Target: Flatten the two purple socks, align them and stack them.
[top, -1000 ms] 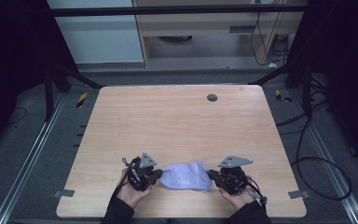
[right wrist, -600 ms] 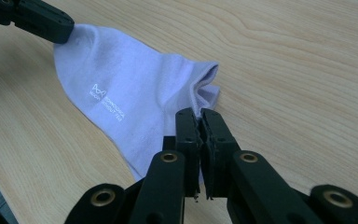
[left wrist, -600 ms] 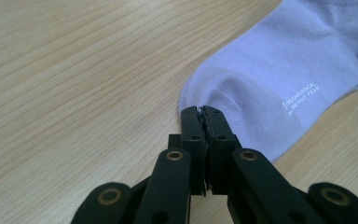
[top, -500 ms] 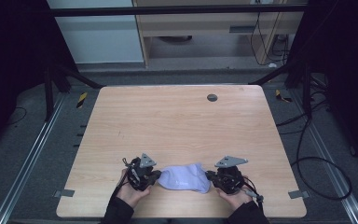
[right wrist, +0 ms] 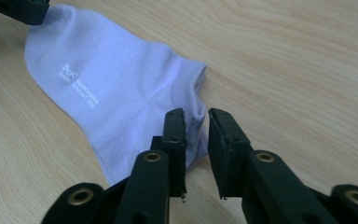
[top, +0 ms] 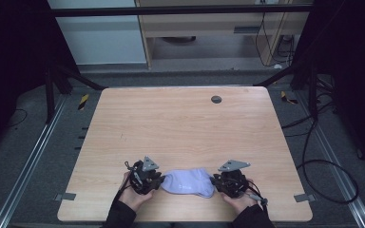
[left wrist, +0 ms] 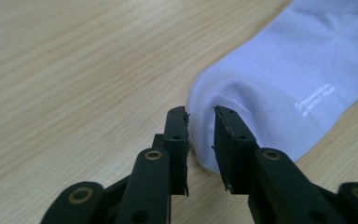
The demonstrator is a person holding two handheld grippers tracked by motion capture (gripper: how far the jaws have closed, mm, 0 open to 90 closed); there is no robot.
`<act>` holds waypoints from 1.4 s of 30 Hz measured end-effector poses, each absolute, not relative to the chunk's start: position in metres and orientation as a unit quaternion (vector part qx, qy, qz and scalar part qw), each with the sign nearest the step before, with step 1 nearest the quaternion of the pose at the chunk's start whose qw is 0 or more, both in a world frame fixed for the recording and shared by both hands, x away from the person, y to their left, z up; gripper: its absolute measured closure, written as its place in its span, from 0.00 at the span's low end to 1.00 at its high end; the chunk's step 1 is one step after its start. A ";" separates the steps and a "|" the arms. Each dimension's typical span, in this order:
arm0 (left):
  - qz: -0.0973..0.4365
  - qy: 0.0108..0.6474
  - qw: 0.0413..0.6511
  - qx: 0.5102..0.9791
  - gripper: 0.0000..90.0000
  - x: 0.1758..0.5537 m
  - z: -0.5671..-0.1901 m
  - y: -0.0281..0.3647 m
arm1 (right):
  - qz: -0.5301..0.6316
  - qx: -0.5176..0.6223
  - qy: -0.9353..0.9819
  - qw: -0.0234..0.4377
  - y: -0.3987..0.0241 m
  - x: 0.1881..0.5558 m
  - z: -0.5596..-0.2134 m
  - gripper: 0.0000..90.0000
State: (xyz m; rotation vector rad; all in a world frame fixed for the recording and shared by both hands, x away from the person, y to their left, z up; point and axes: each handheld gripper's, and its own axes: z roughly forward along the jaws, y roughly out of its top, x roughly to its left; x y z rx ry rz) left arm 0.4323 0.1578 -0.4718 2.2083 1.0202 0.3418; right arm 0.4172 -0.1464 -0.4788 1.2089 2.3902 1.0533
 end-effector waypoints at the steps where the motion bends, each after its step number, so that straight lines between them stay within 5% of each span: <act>1: 0.136 0.389 0.343 0.844 0.80 0.432 -0.468 0.158 | 0.369 0.416 0.820 0.137 -0.148 0.417 -0.476 0.83; 11: 0.149 0.370 0.367 0.840 0.86 0.429 -0.470 0.137 | 0.400 0.391 0.818 0.133 -0.137 0.417 -0.475 1.00; 25: 0.128 0.358 0.338 0.861 0.88 0.424 -0.485 0.131 | 0.356 0.398 0.838 0.111 -0.136 0.420 -0.494 0.99; 33: 0.156 0.372 0.380 0.833 0.74 0.426 -0.462 0.153 | 0.398 0.413 0.807 0.140 -0.156 0.424 -0.480 0.85; 42: 0.178 0.410 0.399 0.800 0.51 0.436 -0.457 0.192 | 0.422 0.461 0.753 0.206 -0.201 0.435 -0.476 0.50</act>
